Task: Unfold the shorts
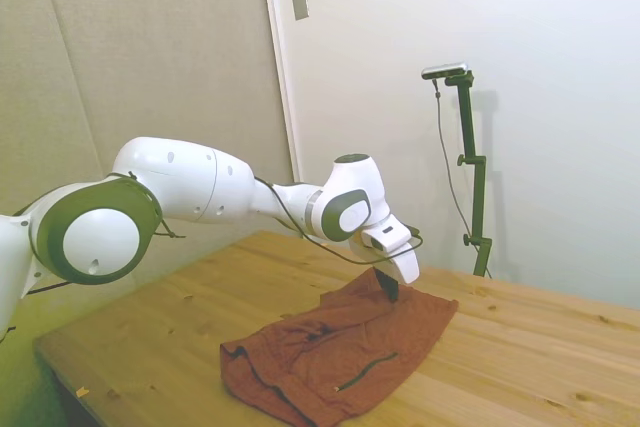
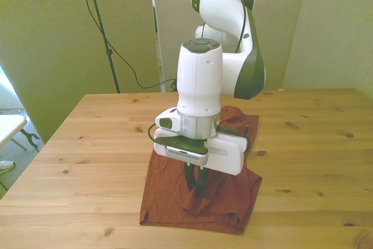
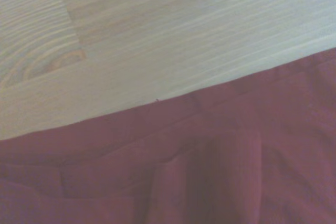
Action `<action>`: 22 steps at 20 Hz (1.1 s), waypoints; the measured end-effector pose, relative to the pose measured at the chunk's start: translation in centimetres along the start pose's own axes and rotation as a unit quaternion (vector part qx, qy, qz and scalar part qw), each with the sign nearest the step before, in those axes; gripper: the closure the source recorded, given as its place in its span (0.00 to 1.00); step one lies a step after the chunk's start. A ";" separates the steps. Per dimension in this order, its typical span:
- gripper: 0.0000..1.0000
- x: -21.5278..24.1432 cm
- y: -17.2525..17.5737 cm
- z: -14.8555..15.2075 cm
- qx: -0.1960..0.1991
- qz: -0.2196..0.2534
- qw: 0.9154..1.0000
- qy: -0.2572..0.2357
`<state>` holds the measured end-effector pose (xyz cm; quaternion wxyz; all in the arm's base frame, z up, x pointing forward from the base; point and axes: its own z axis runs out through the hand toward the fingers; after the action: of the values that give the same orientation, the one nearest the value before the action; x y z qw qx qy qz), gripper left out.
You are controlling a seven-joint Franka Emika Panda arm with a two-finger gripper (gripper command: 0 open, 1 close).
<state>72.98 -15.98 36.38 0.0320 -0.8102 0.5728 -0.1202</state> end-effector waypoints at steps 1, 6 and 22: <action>1.00 0.0 0.0 0.0 0.001 0.000 1.000 0.000; 1.00 -1.0 -1.1 -2.0 0.029 0.001 0.999 -0.015; 1.00 -14.9 -11.9 -9.0 0.076 -0.084 0.989 -0.096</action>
<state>77.18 2.79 45.03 0.1383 -0.8583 0.4863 -0.0872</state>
